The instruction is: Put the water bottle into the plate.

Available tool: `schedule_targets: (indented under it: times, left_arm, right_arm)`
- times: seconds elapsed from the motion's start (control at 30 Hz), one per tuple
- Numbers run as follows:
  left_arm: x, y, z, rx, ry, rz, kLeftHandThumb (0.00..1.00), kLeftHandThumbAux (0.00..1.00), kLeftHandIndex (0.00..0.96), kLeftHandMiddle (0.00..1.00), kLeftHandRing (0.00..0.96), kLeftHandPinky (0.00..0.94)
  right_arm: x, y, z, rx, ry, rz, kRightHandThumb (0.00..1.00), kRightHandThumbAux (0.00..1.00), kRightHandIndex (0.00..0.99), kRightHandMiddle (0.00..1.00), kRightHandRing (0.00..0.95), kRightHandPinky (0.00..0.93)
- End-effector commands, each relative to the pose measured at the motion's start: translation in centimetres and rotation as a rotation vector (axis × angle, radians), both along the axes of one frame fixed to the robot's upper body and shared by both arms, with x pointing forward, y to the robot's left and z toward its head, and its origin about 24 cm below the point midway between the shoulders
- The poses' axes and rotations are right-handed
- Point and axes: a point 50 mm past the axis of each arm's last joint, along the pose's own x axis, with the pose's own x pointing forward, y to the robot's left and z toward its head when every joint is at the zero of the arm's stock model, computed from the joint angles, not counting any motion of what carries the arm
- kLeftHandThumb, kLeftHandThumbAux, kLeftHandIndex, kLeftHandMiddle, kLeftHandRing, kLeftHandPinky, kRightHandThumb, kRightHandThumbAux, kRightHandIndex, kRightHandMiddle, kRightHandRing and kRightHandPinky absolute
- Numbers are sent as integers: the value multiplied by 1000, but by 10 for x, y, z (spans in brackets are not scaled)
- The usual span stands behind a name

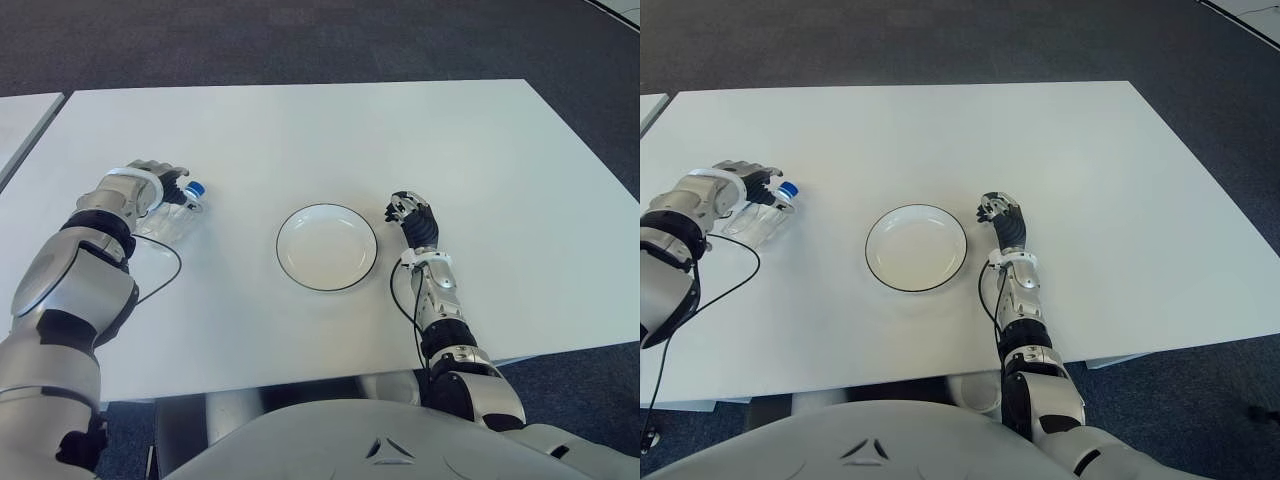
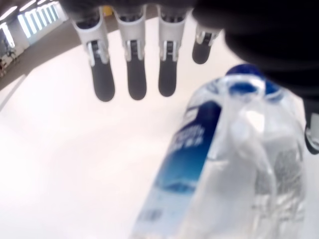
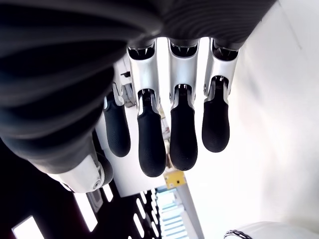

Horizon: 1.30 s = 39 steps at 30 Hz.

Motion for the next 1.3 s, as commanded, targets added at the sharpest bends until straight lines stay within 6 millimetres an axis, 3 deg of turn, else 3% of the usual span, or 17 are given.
schedule_targets:
  times: [0.03,0.23,0.53,0.83,0.97,1.3]
  left_arm:
    - [2,5,9,-29,44,38,550,376,20,178,228,264]
    - [1,16,27,-44,81,29,495,399,10,161,212,278]
    - [-4,21,28,-70,134,56,428,389,36,128,192,267]
    - [-14,30,26,-86,212,90,387,379,87,140,213,313]
    - [-21,35,21,-89,246,109,361,380,88,134,198,292]
    - [-44,44,-14,-106,297,155,325,403,105,123,177,298]
  right_arm:
    - [-27,1,-37,33,201,-8,709,725,437,616,581,576]
    - [-27,0,-37,30,197,-5,709,725,437,615,582,576]
    - [-28,0,-38,24,197,2,708,725,437,616,582,575]
    - [-28,-1,-37,21,190,9,707,724,437,617,584,575]
    - [-28,-1,-37,16,191,7,708,724,437,616,585,576]
    - [-27,-1,-38,15,203,3,707,724,436,613,580,569]
